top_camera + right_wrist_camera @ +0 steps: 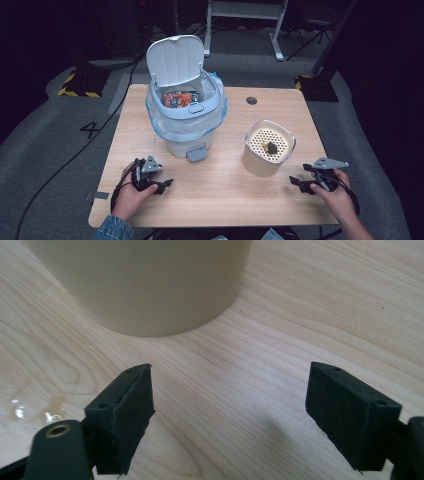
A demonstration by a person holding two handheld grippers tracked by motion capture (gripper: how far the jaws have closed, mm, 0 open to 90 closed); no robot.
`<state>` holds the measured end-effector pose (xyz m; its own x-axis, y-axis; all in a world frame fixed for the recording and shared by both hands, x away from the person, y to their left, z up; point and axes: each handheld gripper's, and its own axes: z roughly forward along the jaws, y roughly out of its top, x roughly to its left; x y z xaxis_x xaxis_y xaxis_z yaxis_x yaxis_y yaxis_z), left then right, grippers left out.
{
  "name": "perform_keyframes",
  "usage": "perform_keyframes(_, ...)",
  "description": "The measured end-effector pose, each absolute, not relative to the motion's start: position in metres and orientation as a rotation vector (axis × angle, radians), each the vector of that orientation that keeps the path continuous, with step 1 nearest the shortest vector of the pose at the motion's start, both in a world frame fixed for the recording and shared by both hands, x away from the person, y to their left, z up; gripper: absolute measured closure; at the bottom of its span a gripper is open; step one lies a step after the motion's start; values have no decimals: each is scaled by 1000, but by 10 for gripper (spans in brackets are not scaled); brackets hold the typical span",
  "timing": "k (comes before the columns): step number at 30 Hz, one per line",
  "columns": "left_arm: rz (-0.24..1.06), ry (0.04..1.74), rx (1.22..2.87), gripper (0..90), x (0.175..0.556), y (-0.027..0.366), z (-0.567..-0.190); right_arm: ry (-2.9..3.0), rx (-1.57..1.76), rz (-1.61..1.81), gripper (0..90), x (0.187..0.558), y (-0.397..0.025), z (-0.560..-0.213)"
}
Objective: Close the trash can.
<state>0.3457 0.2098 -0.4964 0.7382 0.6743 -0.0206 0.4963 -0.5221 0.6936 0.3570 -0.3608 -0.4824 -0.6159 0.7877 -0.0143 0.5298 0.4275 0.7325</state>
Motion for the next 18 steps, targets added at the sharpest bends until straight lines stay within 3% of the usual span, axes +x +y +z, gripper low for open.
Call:
perform_keyframes(7,270,903,2107,285,340,216,-482,2292,1161,997,156,357,-356,-504)
perform_keyframes(18,195,915,1962,288,338,230,-461,2301,1173,999,132,358,-356,-504)
